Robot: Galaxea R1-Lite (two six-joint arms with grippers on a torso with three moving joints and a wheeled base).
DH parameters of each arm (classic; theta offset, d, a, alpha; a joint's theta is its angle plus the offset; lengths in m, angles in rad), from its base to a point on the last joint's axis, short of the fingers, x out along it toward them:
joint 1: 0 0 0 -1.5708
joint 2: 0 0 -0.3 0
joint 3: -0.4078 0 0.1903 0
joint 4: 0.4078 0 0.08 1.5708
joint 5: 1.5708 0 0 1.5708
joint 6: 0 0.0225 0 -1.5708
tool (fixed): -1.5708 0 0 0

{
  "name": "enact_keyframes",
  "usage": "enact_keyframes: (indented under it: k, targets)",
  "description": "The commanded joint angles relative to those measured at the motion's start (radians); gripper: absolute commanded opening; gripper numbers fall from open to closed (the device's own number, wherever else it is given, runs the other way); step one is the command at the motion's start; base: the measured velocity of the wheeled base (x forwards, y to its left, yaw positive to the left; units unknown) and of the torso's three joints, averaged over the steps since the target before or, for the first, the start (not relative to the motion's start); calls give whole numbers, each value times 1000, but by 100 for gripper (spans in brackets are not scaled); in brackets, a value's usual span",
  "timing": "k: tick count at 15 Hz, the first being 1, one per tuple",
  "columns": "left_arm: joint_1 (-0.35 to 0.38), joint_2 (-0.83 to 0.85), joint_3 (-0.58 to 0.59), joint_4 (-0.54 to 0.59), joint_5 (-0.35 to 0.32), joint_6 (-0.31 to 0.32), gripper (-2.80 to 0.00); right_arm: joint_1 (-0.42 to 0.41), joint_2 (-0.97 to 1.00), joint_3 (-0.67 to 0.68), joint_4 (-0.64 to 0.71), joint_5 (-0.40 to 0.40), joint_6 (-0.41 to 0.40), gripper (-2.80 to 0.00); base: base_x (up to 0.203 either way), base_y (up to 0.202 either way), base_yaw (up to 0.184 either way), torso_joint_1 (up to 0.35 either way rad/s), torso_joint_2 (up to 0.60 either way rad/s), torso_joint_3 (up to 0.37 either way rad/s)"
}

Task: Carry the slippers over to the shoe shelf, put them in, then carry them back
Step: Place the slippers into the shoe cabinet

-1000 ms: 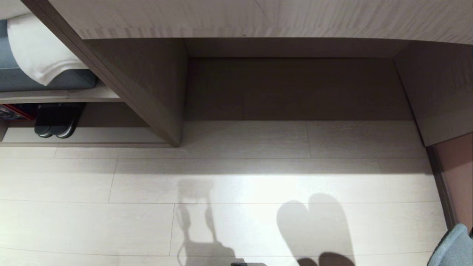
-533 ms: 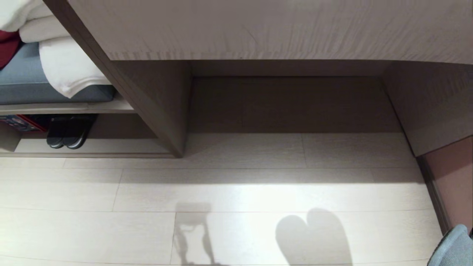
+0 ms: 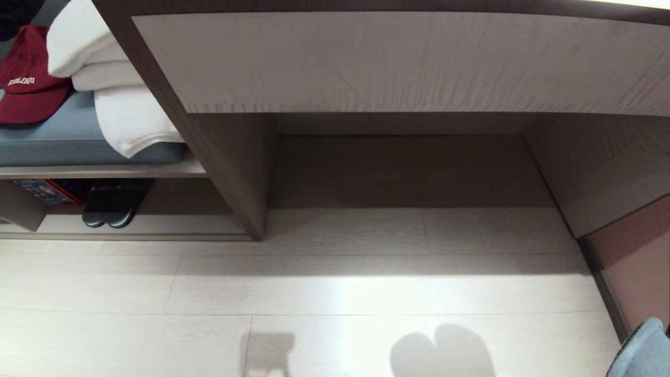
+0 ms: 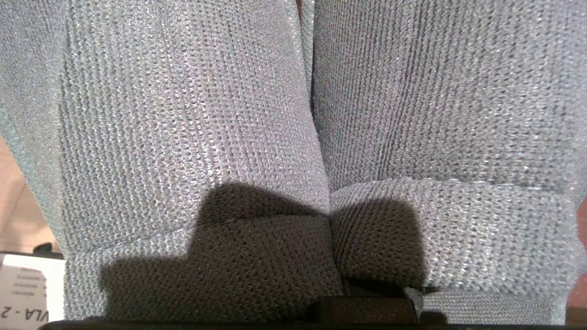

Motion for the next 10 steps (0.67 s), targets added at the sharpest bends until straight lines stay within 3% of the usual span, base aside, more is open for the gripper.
enact_keyframes:
  k: [1,10]
  targets:
    - [1,0,0,0,0,-1,-280,0,2,0,0,2,-2,-280,0,0,0,2,2,180]
    - [1,0,1,0,0,-7,-280,0,2,0,0,2,-2,-280,0,0,0,0,2,201]
